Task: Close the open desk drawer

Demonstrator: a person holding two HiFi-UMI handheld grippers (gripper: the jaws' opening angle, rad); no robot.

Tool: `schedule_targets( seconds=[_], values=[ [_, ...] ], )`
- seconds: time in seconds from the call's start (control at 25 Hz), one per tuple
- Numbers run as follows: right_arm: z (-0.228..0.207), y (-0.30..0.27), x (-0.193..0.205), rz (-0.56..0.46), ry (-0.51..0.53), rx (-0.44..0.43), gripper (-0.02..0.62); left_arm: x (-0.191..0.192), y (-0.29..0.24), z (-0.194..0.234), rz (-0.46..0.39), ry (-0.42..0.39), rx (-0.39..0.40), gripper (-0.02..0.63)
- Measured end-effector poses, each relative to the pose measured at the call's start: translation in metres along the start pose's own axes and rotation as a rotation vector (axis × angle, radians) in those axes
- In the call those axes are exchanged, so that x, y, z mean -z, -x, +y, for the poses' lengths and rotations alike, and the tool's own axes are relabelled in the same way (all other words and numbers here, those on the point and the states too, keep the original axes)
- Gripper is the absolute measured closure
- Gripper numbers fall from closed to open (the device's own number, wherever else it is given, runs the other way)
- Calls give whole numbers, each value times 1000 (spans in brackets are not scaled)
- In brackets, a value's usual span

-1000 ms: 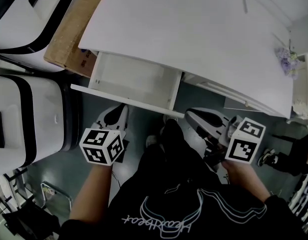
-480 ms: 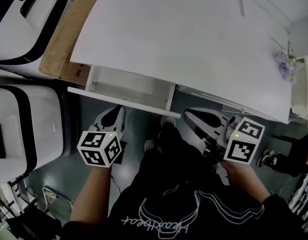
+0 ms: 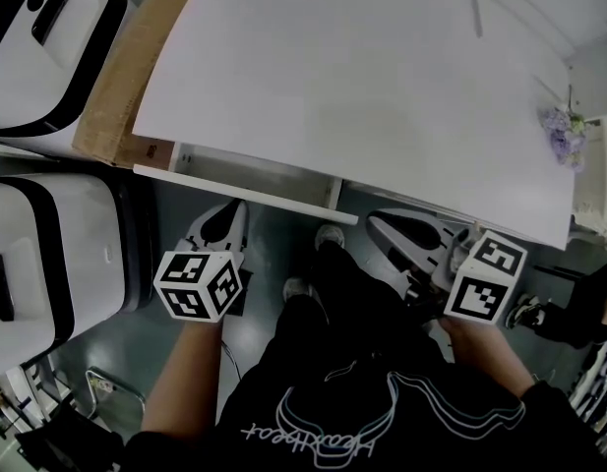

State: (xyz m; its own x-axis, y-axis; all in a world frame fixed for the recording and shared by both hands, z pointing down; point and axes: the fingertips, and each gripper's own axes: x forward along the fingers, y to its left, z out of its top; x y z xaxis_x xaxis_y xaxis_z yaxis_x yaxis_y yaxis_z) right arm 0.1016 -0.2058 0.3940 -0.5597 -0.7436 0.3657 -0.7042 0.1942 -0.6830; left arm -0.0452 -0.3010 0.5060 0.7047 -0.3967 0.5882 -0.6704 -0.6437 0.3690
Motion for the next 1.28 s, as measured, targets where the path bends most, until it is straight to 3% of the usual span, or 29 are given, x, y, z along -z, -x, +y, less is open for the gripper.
schedule_targets(
  seconds=[1.28],
  values=[
    [-28,8,-15,-23,-22,26,589,-36,-44,2,-26,-22,0,601]
  ],
)
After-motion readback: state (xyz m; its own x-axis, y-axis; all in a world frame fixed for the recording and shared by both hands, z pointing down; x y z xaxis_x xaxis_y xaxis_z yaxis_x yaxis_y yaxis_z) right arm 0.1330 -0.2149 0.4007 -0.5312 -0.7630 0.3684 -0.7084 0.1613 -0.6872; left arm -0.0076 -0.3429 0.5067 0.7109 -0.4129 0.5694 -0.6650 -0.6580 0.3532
